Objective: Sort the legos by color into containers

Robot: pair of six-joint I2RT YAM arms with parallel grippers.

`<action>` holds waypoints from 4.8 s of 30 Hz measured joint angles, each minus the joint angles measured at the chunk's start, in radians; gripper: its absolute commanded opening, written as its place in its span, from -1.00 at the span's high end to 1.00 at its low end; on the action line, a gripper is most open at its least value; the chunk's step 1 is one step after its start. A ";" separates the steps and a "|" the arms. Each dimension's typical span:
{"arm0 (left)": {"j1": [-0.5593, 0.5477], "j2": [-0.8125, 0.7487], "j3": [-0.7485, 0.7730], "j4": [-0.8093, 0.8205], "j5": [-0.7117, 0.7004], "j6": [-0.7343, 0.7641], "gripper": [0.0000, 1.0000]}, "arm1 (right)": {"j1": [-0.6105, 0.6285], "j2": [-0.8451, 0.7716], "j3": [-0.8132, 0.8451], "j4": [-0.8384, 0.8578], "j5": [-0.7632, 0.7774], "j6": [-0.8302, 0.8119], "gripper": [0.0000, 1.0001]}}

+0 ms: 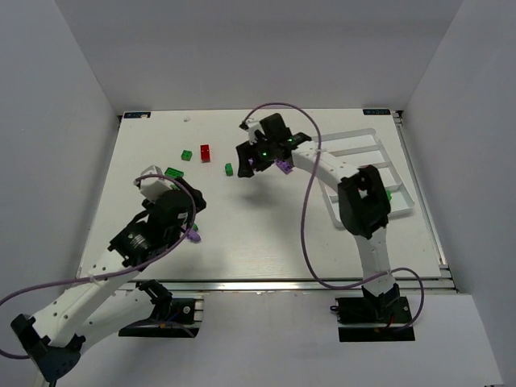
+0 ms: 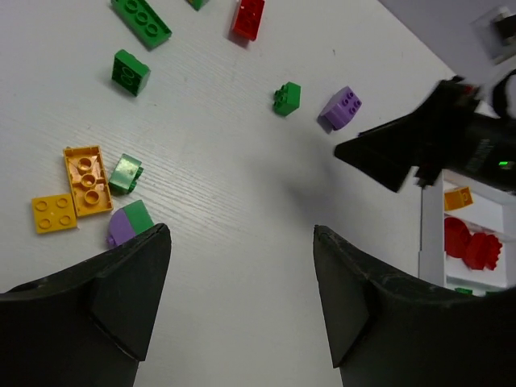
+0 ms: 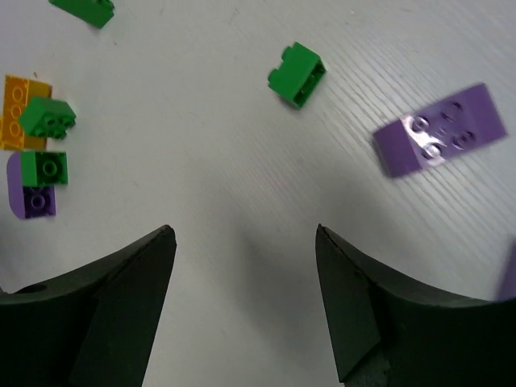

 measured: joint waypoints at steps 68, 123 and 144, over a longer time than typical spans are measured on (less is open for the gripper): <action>0.019 0.074 -0.116 0.027 0.020 0.049 -0.82 | -0.678 -0.859 -0.831 -0.066 -0.062 -0.373 1.00; 0.440 0.607 0.073 0.059 0.406 0.484 -0.23 | -0.823 -0.743 -0.642 -0.536 -0.626 -0.988 -0.56; 0.468 0.804 0.093 0.119 0.447 0.598 0.00 | -0.822 -0.747 -0.666 -0.498 -0.654 -0.896 -0.56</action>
